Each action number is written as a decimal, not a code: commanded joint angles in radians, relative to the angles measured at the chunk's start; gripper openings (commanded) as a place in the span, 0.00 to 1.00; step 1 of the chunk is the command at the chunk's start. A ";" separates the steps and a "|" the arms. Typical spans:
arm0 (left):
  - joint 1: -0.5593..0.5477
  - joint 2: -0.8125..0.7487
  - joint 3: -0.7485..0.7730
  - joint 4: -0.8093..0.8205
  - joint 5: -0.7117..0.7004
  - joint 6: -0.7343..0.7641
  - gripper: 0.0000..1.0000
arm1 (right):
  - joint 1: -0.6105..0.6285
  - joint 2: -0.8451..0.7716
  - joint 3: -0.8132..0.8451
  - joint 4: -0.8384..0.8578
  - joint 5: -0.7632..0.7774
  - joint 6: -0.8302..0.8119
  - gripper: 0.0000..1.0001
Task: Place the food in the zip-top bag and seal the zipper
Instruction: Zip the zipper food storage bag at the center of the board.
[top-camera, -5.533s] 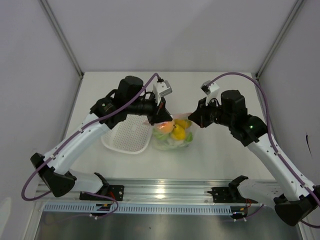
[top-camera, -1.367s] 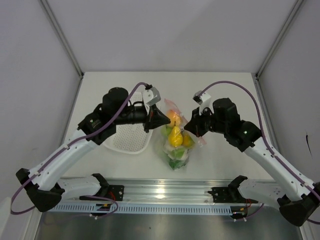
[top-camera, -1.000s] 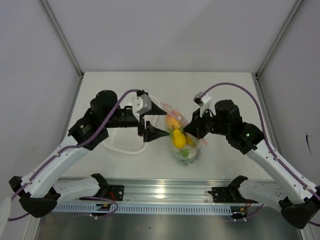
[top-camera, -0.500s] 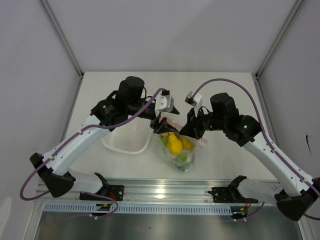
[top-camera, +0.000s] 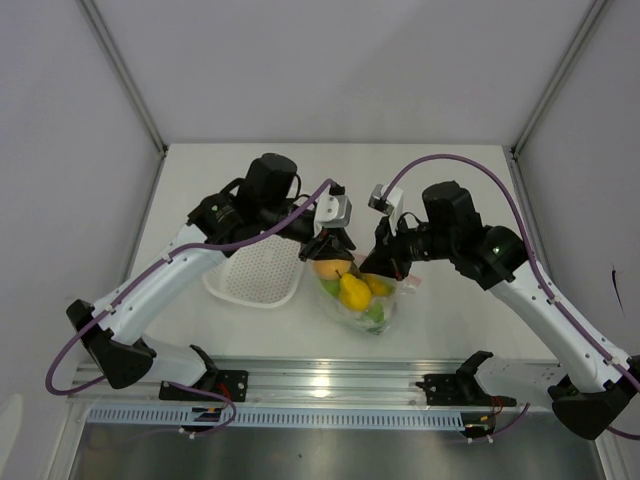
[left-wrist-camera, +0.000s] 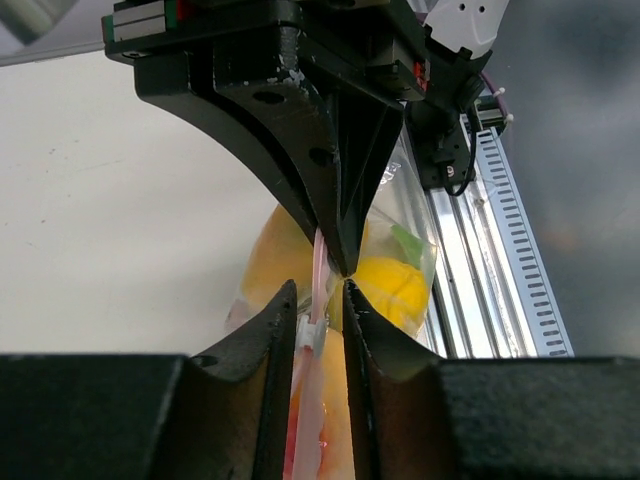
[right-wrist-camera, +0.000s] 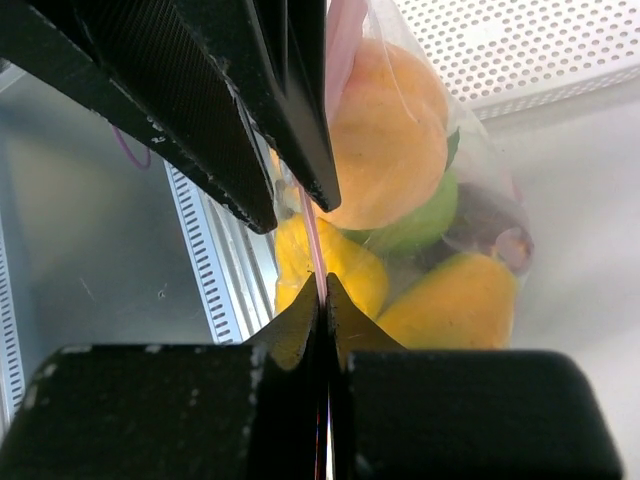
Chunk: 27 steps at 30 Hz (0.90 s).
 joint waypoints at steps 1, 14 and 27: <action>0.005 -0.007 0.006 -0.018 0.016 0.005 0.26 | 0.002 -0.019 0.043 0.040 -0.030 -0.022 0.00; 0.005 -0.004 -0.020 -0.008 -0.027 0.006 0.62 | -0.003 -0.039 0.038 0.029 -0.046 -0.027 0.00; 0.034 0.009 -0.006 -0.015 0.028 -0.001 0.27 | -0.003 -0.040 0.032 0.036 -0.053 -0.022 0.00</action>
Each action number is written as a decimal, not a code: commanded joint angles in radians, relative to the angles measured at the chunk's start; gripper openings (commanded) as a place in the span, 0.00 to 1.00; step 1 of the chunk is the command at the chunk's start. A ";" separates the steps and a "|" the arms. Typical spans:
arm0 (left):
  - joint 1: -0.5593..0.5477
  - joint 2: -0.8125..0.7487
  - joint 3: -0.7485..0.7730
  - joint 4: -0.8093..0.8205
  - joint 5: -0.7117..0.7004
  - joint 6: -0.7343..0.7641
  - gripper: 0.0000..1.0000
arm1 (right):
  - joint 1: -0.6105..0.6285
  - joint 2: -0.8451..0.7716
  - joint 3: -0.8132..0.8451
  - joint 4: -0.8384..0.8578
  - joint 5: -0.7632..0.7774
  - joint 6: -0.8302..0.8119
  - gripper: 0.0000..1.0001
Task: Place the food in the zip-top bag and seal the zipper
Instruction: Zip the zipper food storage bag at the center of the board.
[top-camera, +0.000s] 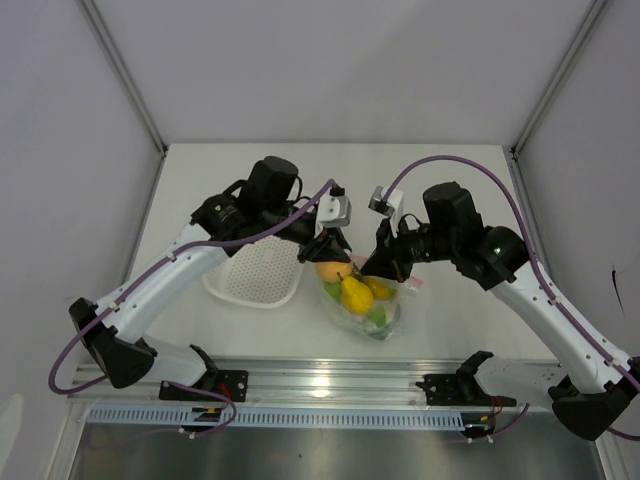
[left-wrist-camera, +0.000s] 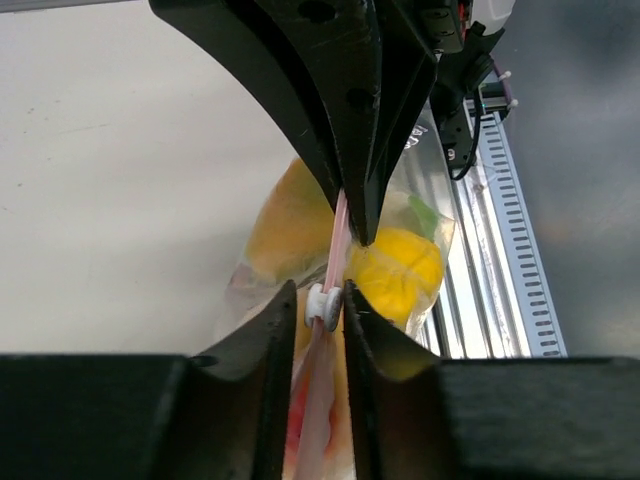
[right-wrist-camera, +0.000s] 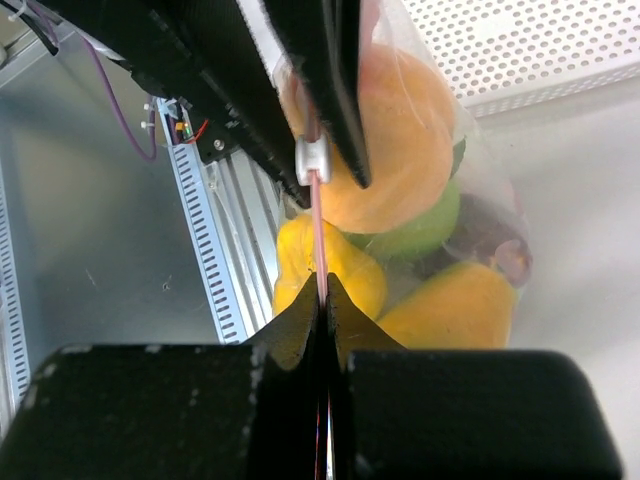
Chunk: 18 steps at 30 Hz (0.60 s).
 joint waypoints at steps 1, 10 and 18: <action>0.020 0.002 0.022 0.007 0.055 -0.001 0.23 | -0.002 -0.036 0.031 0.059 -0.019 -0.005 0.00; 0.069 -0.032 0.004 0.052 -0.049 -0.252 0.01 | -0.005 -0.146 -0.087 0.151 0.368 0.079 0.00; 0.071 -0.145 -0.110 0.056 -0.118 -0.327 0.01 | -0.087 -0.203 -0.222 0.226 0.501 0.179 0.00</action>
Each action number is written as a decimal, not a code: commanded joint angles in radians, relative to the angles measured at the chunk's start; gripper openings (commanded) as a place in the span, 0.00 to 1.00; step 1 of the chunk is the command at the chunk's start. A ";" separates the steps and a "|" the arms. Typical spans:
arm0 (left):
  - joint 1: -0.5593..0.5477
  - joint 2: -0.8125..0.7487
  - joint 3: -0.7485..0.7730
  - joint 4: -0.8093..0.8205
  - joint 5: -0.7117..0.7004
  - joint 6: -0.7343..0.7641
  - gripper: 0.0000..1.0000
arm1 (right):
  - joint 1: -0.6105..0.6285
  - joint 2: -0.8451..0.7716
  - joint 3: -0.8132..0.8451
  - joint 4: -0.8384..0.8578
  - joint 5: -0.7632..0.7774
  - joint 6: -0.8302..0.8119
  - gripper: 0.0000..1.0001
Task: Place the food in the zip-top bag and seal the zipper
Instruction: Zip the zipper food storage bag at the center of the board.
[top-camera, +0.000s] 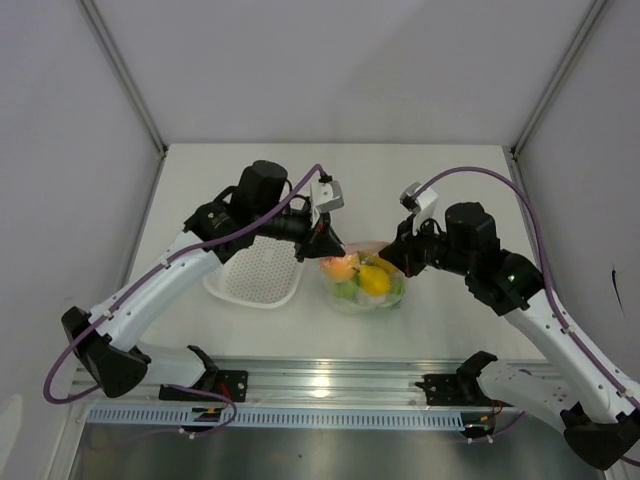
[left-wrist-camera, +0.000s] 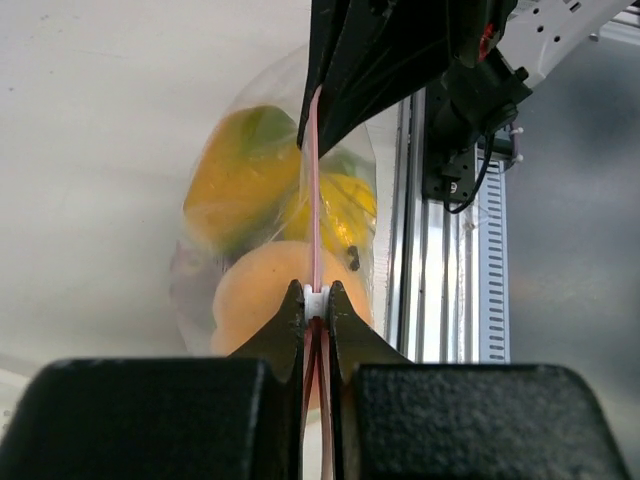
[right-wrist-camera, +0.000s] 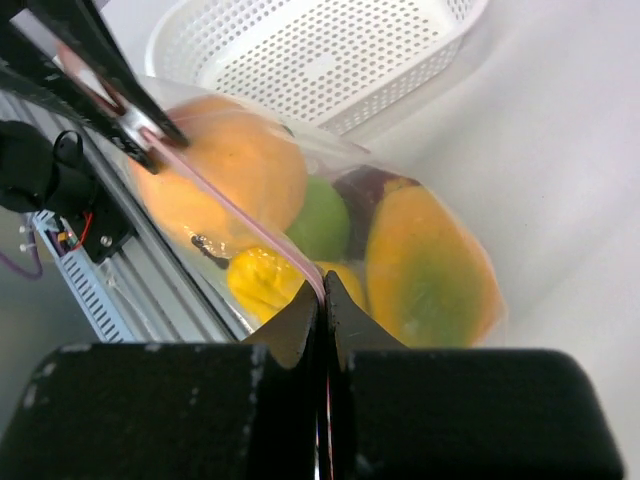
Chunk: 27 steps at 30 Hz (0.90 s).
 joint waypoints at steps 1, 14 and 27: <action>0.031 -0.104 -0.054 -0.043 -0.065 -0.032 0.01 | -0.046 -0.039 -0.038 0.052 0.162 0.042 0.00; 0.031 -0.191 -0.089 -0.110 -0.151 -0.042 0.00 | -0.090 -0.057 -0.009 0.015 0.101 0.019 0.00; 0.029 -0.171 -0.039 -0.096 -0.085 -0.062 0.00 | -0.009 0.078 0.166 -0.123 -0.157 -0.118 0.00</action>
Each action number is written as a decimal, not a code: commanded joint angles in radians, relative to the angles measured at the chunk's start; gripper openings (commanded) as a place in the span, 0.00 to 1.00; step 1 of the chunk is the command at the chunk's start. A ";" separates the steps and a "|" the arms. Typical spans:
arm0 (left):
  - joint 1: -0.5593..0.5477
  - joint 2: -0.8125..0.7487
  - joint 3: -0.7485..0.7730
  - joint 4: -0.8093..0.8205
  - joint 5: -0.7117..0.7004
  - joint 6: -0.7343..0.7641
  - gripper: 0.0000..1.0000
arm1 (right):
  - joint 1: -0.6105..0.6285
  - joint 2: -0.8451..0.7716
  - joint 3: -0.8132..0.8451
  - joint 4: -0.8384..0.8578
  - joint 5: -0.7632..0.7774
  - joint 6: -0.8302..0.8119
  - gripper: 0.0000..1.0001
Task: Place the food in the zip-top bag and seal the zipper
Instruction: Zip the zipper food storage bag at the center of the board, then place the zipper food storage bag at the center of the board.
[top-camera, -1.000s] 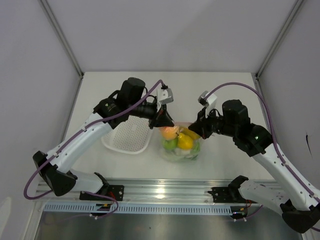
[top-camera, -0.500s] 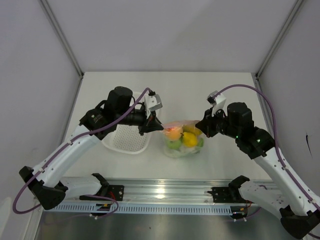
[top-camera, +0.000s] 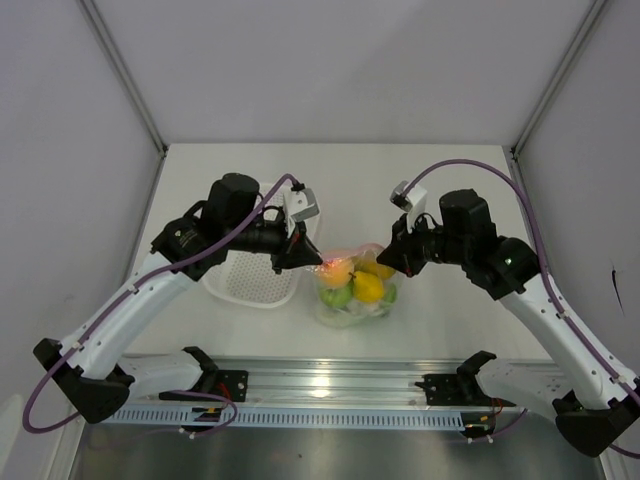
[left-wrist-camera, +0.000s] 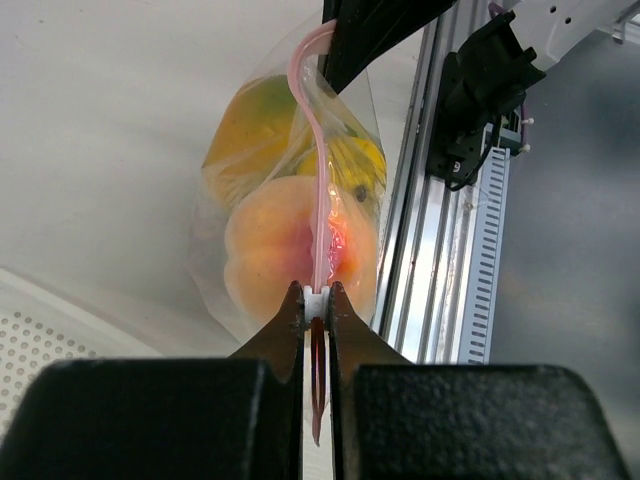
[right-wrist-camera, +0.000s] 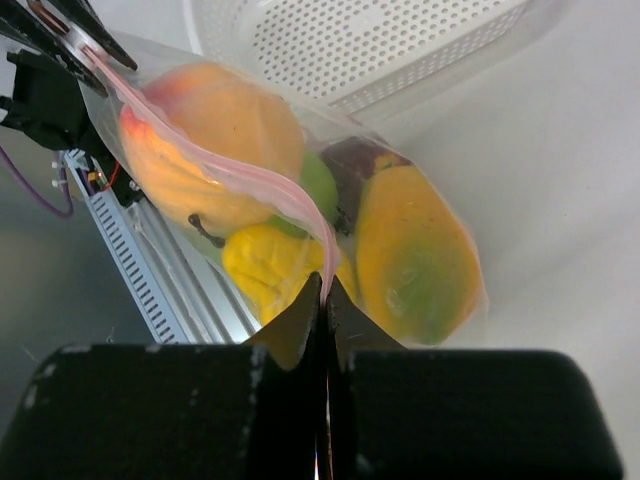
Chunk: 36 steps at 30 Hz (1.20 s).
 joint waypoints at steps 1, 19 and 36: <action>0.004 -0.002 0.052 -0.012 -0.012 -0.013 0.01 | 0.020 -0.009 0.074 0.004 0.003 -0.043 0.00; 0.004 -0.101 -0.031 -0.010 -0.230 -0.036 0.03 | -0.023 -0.077 0.017 -0.003 0.265 0.009 0.00; 0.004 -0.123 -0.066 0.075 -0.268 -0.095 0.88 | -0.034 -0.059 -0.004 0.023 0.311 0.131 0.00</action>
